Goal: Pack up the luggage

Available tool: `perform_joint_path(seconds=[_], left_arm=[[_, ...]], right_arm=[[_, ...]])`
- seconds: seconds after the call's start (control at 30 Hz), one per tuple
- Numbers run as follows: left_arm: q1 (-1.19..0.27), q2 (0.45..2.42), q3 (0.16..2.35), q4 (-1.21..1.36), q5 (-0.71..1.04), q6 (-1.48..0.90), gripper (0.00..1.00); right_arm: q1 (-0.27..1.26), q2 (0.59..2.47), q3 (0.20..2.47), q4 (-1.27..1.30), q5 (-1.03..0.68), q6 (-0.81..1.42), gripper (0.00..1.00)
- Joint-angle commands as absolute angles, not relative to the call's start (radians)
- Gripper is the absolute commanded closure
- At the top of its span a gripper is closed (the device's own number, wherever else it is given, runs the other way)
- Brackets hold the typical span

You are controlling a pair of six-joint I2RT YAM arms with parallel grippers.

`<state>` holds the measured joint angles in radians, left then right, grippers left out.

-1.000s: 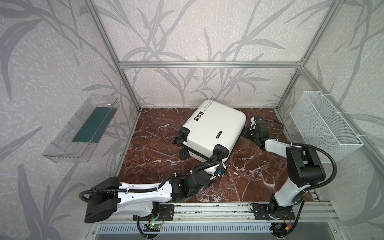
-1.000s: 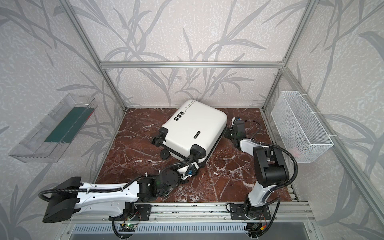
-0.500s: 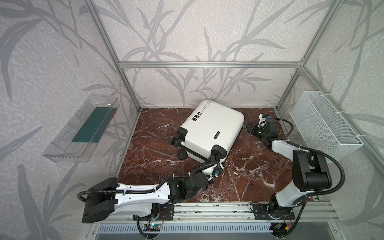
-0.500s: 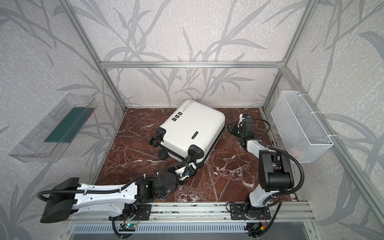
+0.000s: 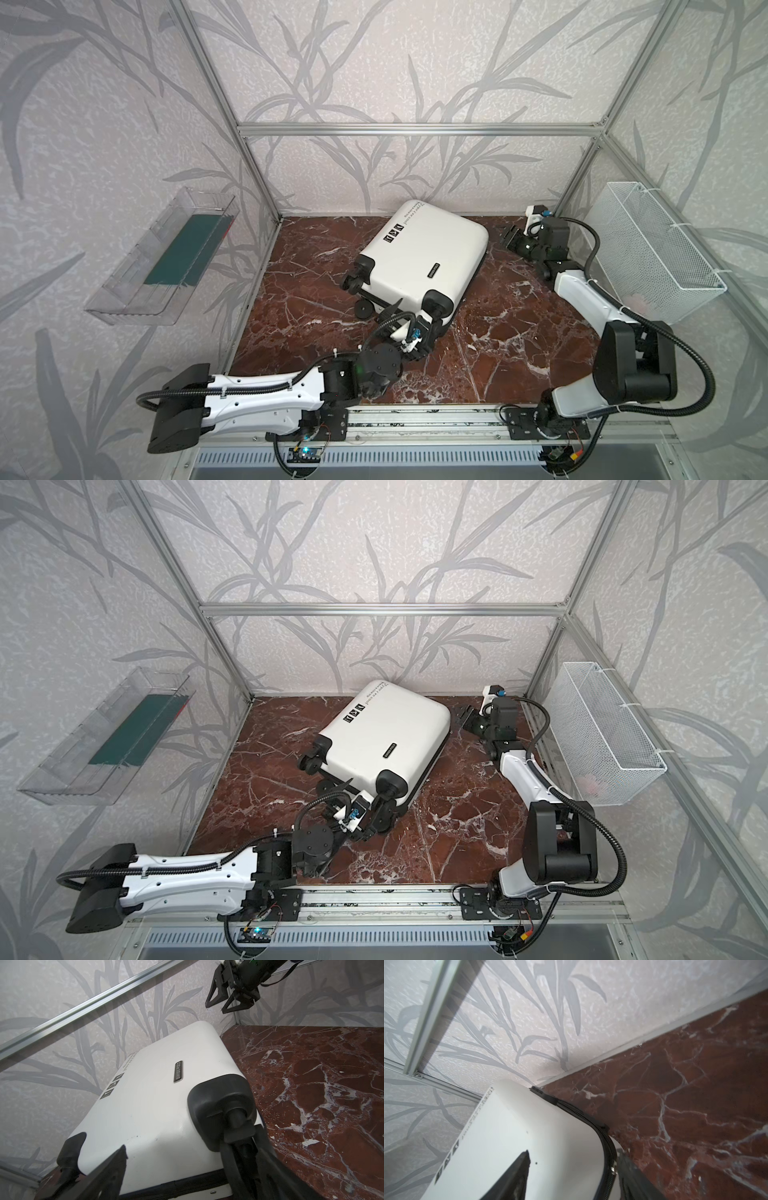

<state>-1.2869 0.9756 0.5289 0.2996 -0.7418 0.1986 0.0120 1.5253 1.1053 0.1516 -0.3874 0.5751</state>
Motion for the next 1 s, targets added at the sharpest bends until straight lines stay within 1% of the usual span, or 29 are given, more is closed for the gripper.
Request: perform_joint_path(seconds=[0.0,0.17,0.43,0.57,0.73,0.97], left_arm=[[-1.239,0.929,0.593,0.165,-0.782,0.021,0.01],[-1.128,0.87,0.652,-0.017,-0.744,-0.207,0.01],[-0.942,0.821,0.761,-0.301,-0.595,-0.556,0.01],[-0.833,0.819,0.802,-0.36,-0.418,-0.639,0.01],[-0.678,0.879,0.855,-0.411,-0.165,-0.731,0.01],[-0.504,0.95,0.818,-0.307,0.108,-0.793,0.01]], right_arm=[[0.018,1.566,1.202,0.057,-0.432,0.555,0.32],[0.033,1.631,1.327,-0.036,-0.457,0.542,0.3],[0.084,1.754,1.53,-0.217,-0.461,0.464,0.27],[0.104,1.821,1.62,-0.27,-0.463,0.436,0.26],[0.116,1.936,1.77,-0.363,-0.491,0.409,0.26],[0.12,2.035,1.918,-0.462,-0.575,0.368,0.26]])
